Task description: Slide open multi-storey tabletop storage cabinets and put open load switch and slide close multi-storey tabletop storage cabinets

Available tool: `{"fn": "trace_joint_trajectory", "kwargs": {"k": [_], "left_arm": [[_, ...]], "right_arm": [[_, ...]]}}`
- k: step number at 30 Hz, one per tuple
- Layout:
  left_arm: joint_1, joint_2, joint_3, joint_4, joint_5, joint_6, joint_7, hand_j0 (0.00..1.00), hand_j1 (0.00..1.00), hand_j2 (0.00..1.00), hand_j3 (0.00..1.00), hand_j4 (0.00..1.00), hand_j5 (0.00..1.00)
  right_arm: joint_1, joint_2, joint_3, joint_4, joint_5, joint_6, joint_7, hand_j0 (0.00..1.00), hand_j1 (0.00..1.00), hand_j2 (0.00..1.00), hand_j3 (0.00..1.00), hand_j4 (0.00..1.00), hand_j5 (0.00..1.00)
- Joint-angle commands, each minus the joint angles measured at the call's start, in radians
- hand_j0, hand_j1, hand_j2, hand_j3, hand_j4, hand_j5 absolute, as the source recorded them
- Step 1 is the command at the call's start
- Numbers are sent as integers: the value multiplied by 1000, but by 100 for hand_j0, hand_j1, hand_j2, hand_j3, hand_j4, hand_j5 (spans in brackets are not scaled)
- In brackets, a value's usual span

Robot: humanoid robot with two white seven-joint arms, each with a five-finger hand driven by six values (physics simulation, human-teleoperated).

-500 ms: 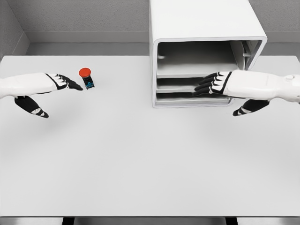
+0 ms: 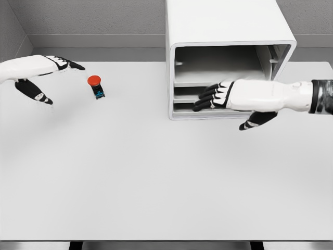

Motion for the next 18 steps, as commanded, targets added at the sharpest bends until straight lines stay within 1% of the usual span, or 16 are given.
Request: {"fn": "trace_joint_trajectory", "kwargs": {"k": [1,3,4,6,7,8,11,13,14,17,18], "left_arm": [[-3,-73,0,115,-35,2,1,100,100,100,100,100,100],[-20,-136,-1,178,-75,2,1,100,100,100,100,100,100],[-31,-164,-1,202,-93,2,1,100,100,100,100,100,100],[-43,-187,-3,218,-98,2,1,100,100,100,100,100,100],[-44,-210,-5,239,-100,2,0,100,100,100,100,100,100],[-60,-237,-5,267,-136,2,0,100,100,100,100,100,100],[-86,-306,-5,350,-173,2,0,100,100,100,100,100,100],[-117,-332,-58,390,-172,2,0,100,100,100,100,100,100],[-118,-346,-63,403,-172,2,0,100,100,100,100,100,100],[-118,-354,-69,403,-172,2,1,100,100,100,100,100,100],[-118,-352,-69,403,-172,2,1,100,100,100,100,100,100]], "right_arm": [[0,16,17,2,-9,1,28,100,100,100,100,100,100],[0,40,14,5,-12,1,29,100,100,100,100,100,100],[0,53,12,27,-12,1,29,100,100,100,100,100,100],[-5,62,12,63,-16,1,31,100,100,100,100,100,100],[-5,80,12,80,-16,1,31,100,100,100,100,100,100],[-5,91,12,92,-18,1,32,100,100,100,100,100,100],[-8,91,3,111,-44,1,45,100,100,100,100,100,100],[-8,91,1,126,-67,1,62,100,100,100,100,100,100],[-8,91,-2,129,-76,1,63,100,100,100,100,100,100],[-20,92,-2,148,-95,1,63,100,100,100,100,100,100],[-22,94,-2,168,-95,1,63,100,100,100,100,100,100]]}}
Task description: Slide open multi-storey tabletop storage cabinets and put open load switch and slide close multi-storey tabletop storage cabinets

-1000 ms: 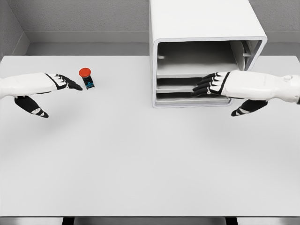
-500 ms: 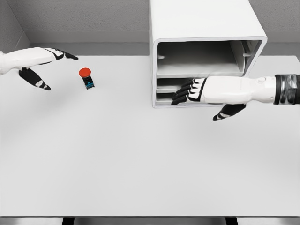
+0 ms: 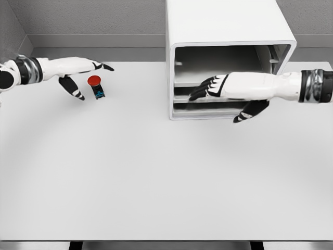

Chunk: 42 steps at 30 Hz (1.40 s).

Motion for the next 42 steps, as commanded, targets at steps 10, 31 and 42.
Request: {"fn": "trace_joint_trajectory", "kwargs": {"k": [10,31,42], "left_arm": [[0,-15,-6,30,4,2,1,100,100,100,100,100,100],[-5,-64,5,127,2,2,4,100,100,100,100,100,100],[-21,-56,8,141,5,2,4,100,100,100,100,100,100]], "right_arm": [[-21,28,-18,89,-32,2,5,100,100,100,100,100,100],[-8,120,-1,261,-33,2,10,100,100,100,100,100,100],[-8,148,-1,312,-32,2,16,100,100,100,100,100,100]]}}
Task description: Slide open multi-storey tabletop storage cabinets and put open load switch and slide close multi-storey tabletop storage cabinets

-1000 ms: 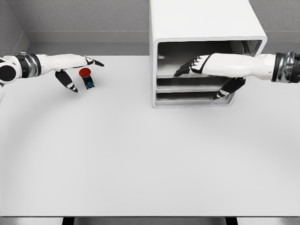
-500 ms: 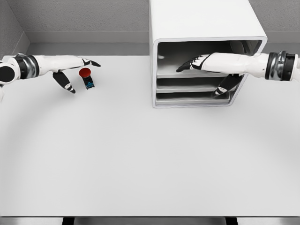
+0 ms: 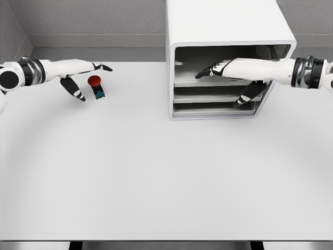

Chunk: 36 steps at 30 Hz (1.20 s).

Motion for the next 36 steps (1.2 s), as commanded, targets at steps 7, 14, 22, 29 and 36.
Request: {"fn": "trace_joint_trajectory", "kwargs": {"k": [7,14,22,29,36], "left_arm": [[-2,6,3,-1,7,2,0,92,92,92,92,92,92],[-2,-4,-1,1,7,2,-1,88,88,88,88,88,88],[0,-8,-6,2,4,2,-1,88,88,88,88,88,88],[0,-16,-7,2,4,2,-1,88,88,88,88,88,88],[0,-19,-9,4,4,2,0,86,86,86,86,86,86]], "right_arm": [[6,12,-1,35,-3,2,13,100,100,100,100,100,100],[28,12,-3,32,0,2,13,100,100,100,100,100,100],[46,12,-5,16,3,2,13,100,100,100,100,100,100],[48,1,-6,-17,3,2,13,100,100,100,100,100,100],[64,-24,-9,-62,5,2,13,100,100,100,100,100,100]]}}
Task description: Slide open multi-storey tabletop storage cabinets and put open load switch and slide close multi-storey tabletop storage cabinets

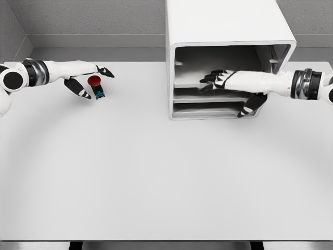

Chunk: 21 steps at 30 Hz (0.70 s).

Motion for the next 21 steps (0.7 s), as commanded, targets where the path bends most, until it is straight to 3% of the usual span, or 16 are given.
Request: {"fn": "trace_joint_trajectory", "kwargs": {"k": [1,6,21], "left_arm": [[0,-3,1,2,7,2,1,86,86,86,86,86,86],[0,-3,-1,2,7,2,1,72,72,72,72,72,72],[0,-18,1,25,-10,2,1,72,72,72,72,72,72]], "right_arm": [[2,-10,6,-37,-40,-14,8,100,100,100,100,100,100],[12,-36,3,-80,-40,-14,6,100,100,100,100,100,100],[23,-136,-1,-219,-43,-14,3,100,100,100,100,100,100]]}}
